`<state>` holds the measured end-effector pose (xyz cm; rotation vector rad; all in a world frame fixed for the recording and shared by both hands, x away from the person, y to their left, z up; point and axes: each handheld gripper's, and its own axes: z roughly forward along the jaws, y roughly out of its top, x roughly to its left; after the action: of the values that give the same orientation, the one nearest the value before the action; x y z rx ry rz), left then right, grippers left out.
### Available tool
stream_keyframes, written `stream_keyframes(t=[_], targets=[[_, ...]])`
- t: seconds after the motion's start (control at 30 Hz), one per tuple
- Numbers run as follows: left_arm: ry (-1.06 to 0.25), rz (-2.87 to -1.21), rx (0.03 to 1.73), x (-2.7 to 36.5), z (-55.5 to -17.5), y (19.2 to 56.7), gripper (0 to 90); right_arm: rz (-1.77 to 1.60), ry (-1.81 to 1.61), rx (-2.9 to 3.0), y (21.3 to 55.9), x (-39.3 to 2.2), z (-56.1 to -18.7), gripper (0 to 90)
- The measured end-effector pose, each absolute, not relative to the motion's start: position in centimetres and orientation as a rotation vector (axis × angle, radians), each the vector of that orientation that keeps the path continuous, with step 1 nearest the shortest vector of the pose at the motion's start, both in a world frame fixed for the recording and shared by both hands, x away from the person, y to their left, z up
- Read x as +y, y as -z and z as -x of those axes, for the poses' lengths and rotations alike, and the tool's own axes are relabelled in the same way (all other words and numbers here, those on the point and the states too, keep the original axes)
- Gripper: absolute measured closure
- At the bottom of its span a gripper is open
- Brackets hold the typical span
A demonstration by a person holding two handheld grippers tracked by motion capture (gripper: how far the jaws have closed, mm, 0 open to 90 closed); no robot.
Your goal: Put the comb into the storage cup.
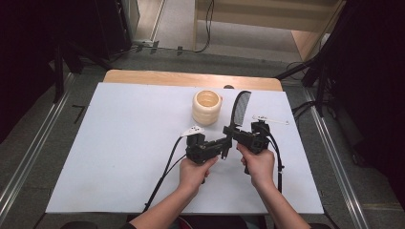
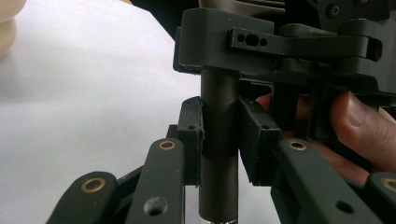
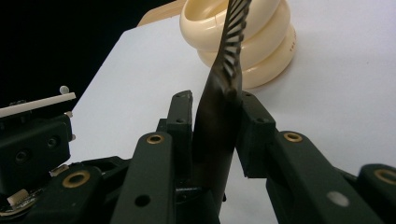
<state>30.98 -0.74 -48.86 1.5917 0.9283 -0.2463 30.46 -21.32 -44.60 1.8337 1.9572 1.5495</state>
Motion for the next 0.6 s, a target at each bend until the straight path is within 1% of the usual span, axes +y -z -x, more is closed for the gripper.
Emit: stream_keyframes(t=[0.27, 0.4, 0.6], targets=[[0.251, -1.616, 0.928, -0.69, -31.04, 48.78, 70.8, -1.837, -1.553, 1.971, 44.57, -21.33, -30.47, 69.8], [0.276, -1.627, 0.933, -0.55, -31.22, 48.57, 60.8, -1.837, -1.556, 1.968, 44.53, -21.41, -30.47, 70.0], [0.32, -1.661, 0.938, -0.13, -31.49, 48.16, 49.5, -1.83, -1.557, 1.969, 44.57, -21.63, -30.53, 70.0]])
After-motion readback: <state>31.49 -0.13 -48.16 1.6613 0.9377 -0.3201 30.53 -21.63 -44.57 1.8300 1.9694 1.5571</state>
